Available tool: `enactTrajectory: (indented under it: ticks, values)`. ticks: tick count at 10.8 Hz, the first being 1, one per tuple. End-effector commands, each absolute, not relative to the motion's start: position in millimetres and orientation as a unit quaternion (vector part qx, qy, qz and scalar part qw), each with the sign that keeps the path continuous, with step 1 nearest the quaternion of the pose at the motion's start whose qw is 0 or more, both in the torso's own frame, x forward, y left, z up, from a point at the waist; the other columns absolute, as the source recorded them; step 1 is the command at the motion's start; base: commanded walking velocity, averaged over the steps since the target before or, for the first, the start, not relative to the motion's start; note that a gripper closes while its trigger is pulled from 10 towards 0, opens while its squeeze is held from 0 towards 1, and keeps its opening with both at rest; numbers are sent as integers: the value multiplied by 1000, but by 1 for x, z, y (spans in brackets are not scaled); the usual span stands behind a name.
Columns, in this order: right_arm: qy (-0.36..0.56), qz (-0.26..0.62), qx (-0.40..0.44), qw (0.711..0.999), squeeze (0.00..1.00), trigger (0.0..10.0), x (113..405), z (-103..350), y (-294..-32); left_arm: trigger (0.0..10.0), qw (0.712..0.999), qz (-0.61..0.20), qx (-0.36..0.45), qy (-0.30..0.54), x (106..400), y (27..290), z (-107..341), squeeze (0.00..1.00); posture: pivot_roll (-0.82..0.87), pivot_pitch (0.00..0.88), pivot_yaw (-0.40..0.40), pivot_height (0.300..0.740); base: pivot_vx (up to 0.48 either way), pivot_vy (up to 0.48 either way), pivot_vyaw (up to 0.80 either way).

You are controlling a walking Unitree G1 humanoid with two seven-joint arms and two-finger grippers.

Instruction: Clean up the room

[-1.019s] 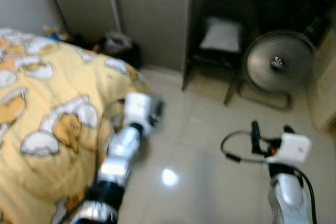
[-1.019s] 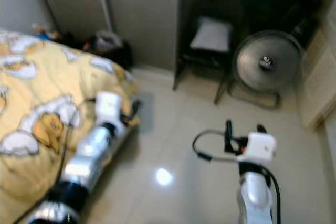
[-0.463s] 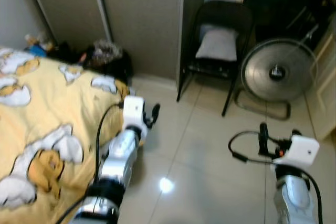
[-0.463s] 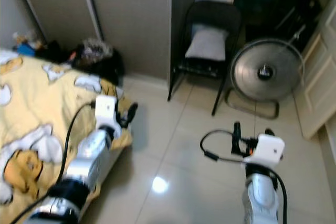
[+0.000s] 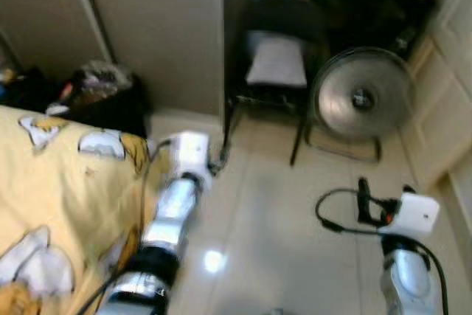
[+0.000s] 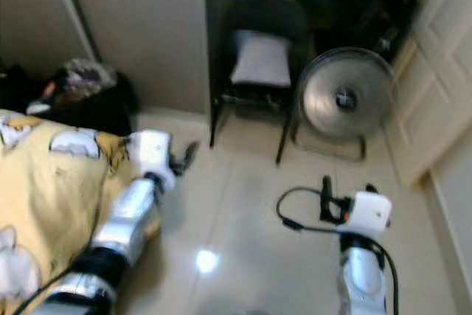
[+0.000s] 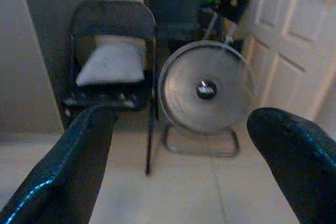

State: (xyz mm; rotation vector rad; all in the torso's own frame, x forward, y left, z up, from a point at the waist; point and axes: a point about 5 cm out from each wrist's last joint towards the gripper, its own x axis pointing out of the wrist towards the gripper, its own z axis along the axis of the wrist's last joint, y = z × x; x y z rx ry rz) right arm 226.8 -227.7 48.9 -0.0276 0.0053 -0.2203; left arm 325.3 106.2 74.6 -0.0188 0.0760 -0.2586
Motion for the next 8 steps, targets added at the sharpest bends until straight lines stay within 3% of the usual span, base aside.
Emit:
enactTrajectory:
  ticks: [1,2,8]
  values:
    - [-2,-105,-7,994,0,10000,231,51,-222,10000,992,-120,3,33,327,116,76,0,-161,0,11,740,469,0,-781]
    - [-2,-102,-12,995,0,10000,233,52,-221,10000,992,-121,2,33,327,116,76,0,-161,0,10,740,472,0,-775]
    - [-1,-96,-14,995,0,10000,233,53,-223,10000,990,-133,-7,38,322,105,70,0,-161,0,1,740,469,0,0]
